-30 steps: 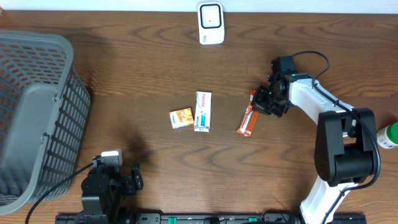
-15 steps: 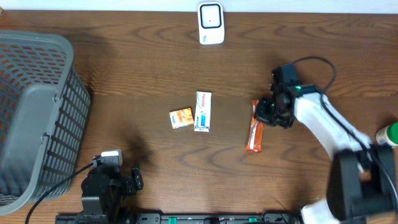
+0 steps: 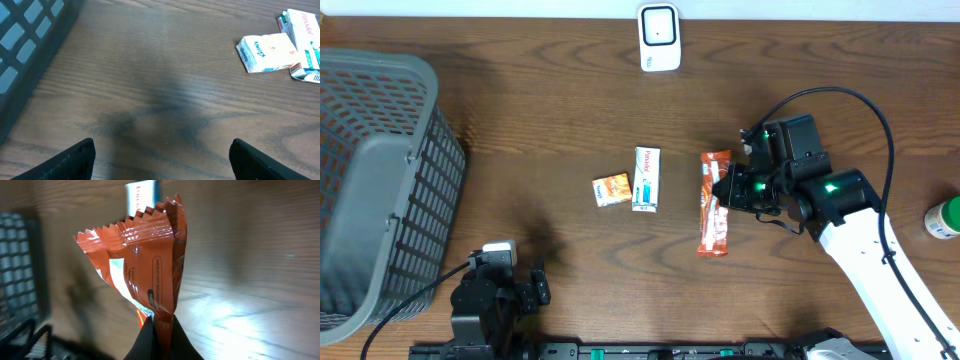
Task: Scan the item barcode
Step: 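Lift the bar with the right gripper and hold it to the scanner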
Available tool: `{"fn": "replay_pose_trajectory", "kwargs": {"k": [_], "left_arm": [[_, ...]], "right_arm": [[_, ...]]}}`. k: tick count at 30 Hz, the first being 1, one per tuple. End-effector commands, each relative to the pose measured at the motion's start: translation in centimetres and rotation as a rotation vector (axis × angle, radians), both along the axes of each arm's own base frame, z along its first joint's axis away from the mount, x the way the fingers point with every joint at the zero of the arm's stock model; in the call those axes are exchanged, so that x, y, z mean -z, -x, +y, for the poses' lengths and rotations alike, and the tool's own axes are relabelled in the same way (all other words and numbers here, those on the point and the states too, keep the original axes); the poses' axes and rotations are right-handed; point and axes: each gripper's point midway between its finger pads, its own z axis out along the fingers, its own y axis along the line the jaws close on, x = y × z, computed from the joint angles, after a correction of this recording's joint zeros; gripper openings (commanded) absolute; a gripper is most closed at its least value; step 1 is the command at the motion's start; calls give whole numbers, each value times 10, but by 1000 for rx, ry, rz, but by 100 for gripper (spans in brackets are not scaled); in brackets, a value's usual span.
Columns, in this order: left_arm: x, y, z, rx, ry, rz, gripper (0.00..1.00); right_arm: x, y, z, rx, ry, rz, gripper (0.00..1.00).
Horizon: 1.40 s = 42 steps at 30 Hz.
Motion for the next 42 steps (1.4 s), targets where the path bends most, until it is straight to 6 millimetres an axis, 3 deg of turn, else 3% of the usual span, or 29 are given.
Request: {"fn": "replay_pose_trajectory", "kwargs": {"k": [1, 5, 13, 20, 27, 32, 37, 39, 42], "left_arm": [[2, 1, 1, -10, 2, 4, 86], [2, 1, 1, -10, 2, 4, 86], [2, 1, 1, -10, 2, 4, 86], [2, 1, 1, -10, 2, 4, 86], [2, 1, 1, -10, 2, 5, 86], [2, 1, 1, -10, 2, 4, 86], [2, 1, 1, -10, 2, 4, 86], [2, 1, 1, -10, 2, 5, 86], [2, 1, 1, -10, 2, 4, 86]], "right_arm": [[-22, 9, 27, -99, -150, -14, 1], [-36, 9, 38, -140, -223, -48, 1], [-49, 11, 38, -128, -254, -74, 1], [-47, 5, 31, -96, -205, -106, 1], [-20, -49, -32, 184, 255, -286, 1], [-6, -80, -11, 171, 210, -318, 1], [-5, -127, 10, 181, 147, -441, 2], [-11, -142, 16, 180, 130, -491, 2], [-37, -172, 25, 191, 118, -600, 2]]}}
